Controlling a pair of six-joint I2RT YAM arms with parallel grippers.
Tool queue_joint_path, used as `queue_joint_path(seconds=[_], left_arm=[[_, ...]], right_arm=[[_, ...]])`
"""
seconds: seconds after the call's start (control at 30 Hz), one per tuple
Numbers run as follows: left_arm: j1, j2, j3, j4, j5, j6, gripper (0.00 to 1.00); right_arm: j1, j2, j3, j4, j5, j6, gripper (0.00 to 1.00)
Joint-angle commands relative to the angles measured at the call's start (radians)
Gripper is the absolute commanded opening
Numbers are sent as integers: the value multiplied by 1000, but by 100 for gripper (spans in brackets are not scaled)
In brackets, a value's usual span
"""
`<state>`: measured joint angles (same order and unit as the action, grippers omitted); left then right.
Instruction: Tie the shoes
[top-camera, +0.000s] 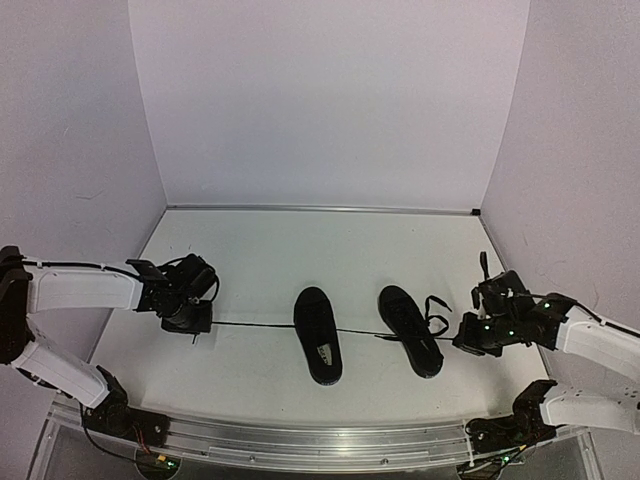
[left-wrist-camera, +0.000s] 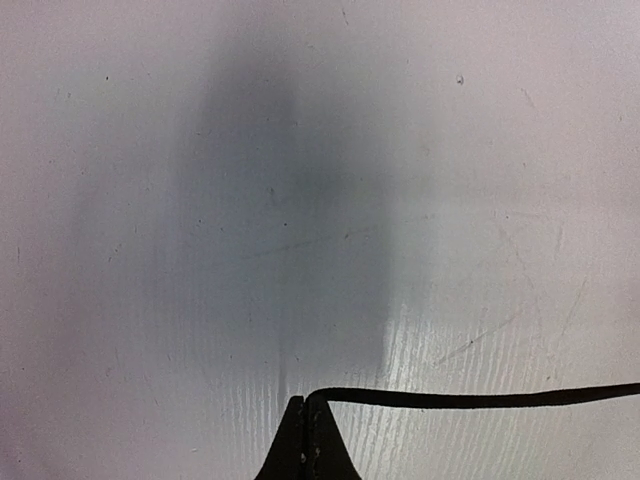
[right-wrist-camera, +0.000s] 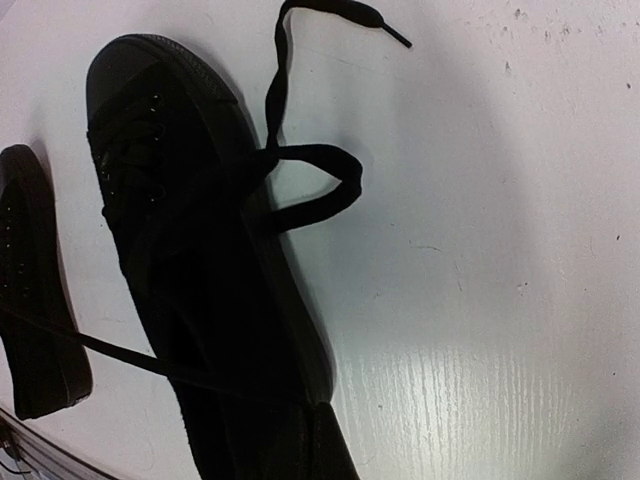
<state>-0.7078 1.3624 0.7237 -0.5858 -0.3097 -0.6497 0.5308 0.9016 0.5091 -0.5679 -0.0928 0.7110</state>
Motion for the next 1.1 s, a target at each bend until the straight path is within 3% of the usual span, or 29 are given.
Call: queue_joint_path(seconds=[0.0, 0.27, 0.4, 0.63, 0.67, 0.73, 0.8, 0.83, 0.97, 1.07], left_arm=[[5, -1, -20, -10, -11, -67, 0], [5, 15, -44, 17, 17, -68, 0], [-34, 41, -30, 135, 113, 45, 0], [-101, 200, 81, 151, 100, 149, 0], [-101, 214, 89, 152, 102, 146, 0], [-101, 231, 100, 153, 101, 135, 1], [-99, 241, 114, 140, 90, 123, 11], [-99, 244, 121, 129, 83, 116, 20], [-94, 183, 131, 67, 10, 83, 70], [-60, 81, 116, 36, -31, 69, 86]], right_arm=[[-4, 17, -4, -46, 91, 43, 0], [-5, -13, 20, -88, 205, 105, 0], [-4, 61, 17, 13, 111, 60, 0], [-5, 209, 69, 108, -24, -47, 1], [-4, 209, 71, 107, -27, -50, 2], [-4, 194, 73, 104, -20, -53, 15], [-4, 164, 78, 85, -3, -50, 54], [-4, 148, 82, 75, 8, -47, 67], [-4, 74, 137, 24, 47, -76, 82], [-4, 36, 192, 24, 10, -159, 84]])
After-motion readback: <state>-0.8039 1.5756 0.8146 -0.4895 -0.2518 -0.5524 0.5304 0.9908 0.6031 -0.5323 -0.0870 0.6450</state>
